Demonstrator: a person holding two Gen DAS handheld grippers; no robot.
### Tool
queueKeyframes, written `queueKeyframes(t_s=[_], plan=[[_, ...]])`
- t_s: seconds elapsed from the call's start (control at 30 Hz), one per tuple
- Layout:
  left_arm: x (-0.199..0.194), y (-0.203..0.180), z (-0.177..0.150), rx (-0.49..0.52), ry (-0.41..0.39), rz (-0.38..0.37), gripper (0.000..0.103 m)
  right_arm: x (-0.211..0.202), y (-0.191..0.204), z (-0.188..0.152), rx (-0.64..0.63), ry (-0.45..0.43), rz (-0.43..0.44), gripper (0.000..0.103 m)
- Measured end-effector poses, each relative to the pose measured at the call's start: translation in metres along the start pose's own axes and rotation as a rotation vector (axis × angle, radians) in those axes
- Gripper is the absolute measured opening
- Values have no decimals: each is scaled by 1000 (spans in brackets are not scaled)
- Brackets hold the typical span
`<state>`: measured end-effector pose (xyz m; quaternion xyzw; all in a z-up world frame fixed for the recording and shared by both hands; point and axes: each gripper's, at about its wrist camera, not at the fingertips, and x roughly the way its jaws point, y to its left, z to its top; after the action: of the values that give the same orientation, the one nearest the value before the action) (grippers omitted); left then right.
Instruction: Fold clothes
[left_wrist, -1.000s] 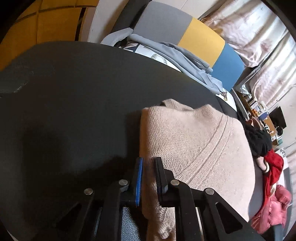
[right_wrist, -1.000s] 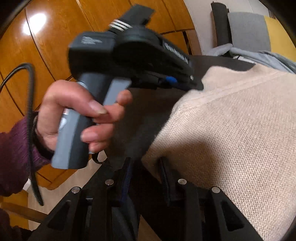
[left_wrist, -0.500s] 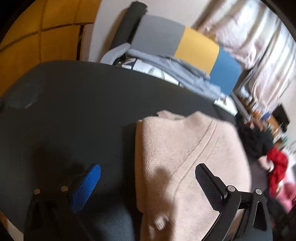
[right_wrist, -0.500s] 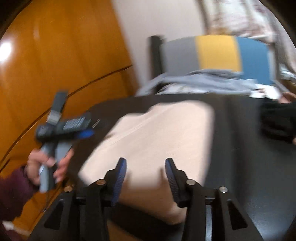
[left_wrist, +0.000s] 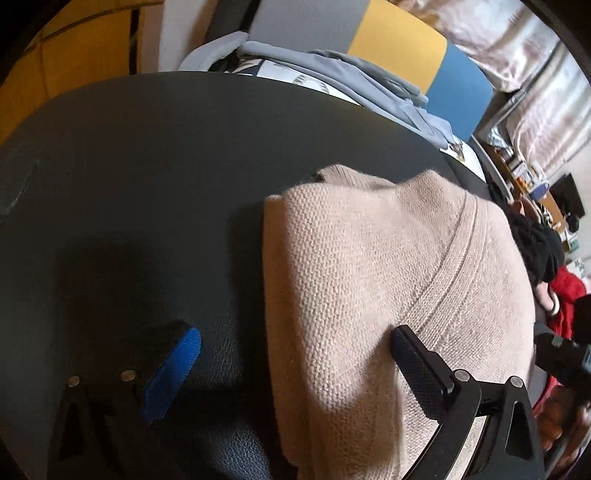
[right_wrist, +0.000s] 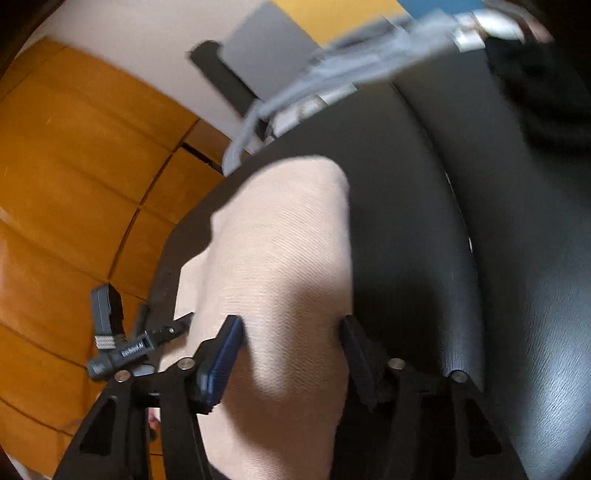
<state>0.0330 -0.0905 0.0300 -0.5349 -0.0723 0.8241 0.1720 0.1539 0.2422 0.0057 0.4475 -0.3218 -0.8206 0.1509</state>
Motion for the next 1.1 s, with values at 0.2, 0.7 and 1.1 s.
queueKeyframes(t_s=[0.2, 0.7, 1.1], plan=[[4, 2, 6, -13, 14, -61, 103, -3, -7, -2, 38, 25, 14, 58], [12, -21, 0, 66, -70, -81, 81, 34, -5, 7, 6, 70, 83, 63], [-34, 33, -34, -42, -196, 1, 43, 89, 88, 38, -393, 171, -18, 59]])
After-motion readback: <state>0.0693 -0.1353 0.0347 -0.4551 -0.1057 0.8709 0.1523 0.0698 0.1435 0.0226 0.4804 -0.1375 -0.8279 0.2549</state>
